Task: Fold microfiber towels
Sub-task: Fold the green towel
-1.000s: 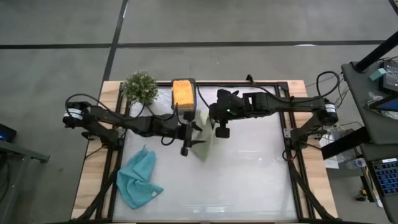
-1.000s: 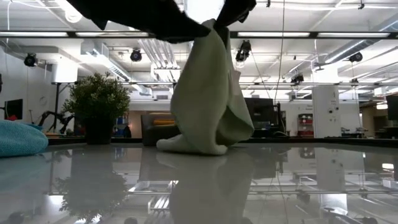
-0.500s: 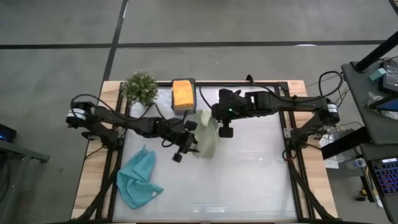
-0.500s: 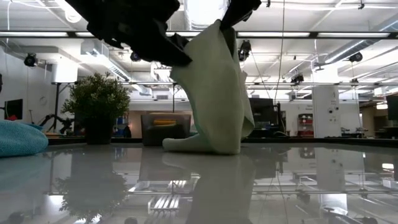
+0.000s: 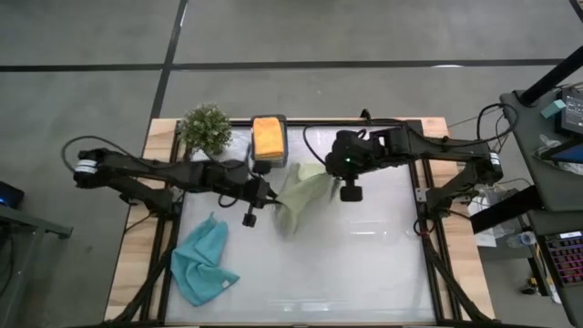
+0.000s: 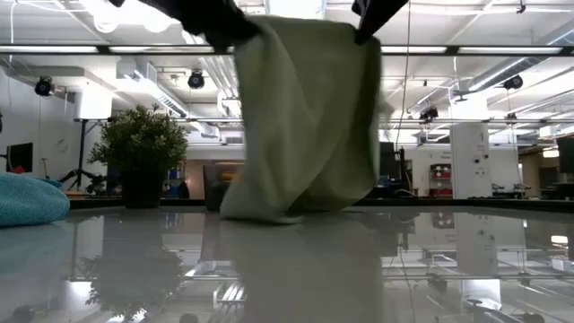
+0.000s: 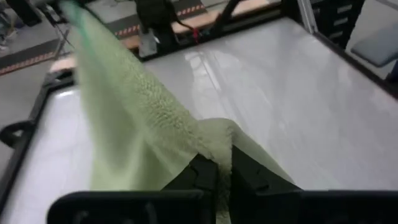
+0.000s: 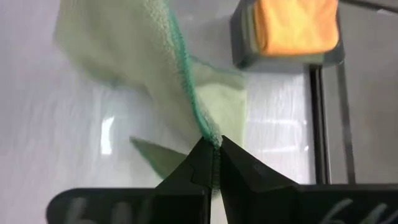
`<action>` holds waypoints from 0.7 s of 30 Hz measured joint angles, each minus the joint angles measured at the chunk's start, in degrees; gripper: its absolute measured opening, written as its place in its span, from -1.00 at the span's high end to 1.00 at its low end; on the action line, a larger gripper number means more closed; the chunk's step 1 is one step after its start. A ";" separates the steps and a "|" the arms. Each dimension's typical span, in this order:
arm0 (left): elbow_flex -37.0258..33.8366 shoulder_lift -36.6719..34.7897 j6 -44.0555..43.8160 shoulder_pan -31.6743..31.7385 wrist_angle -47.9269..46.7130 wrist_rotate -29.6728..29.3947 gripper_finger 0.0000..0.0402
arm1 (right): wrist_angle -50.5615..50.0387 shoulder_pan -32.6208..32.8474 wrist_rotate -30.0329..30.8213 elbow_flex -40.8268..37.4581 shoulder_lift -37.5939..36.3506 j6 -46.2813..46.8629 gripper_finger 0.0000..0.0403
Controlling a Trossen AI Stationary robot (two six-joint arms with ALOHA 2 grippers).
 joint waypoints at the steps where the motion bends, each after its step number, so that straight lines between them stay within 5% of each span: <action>1: 0.96 -1.06 -0.02 0.01 -1.48 -0.10 1.00 | -1.50 -0.02 -0.57 0.91 0.00 -0.02 0.96; 8: 7.54 -5.83 0.38 0.61 -12.54 -0.56 1.00 | -7.13 0.00 -1.31 5.85 0.04 -3.76 0.96; 15: 13.03 -6.42 4.94 5.84 -20.84 -5.78 1.00 | -6.50 -0.69 15.49 8.33 0.46 -12.37 0.96; 21: 18.10 -6.07 10.92 9.84 -22.08 -13.29 1.00 | -5.90 -1.42 21.88 12.08 0.64 -21.16 0.96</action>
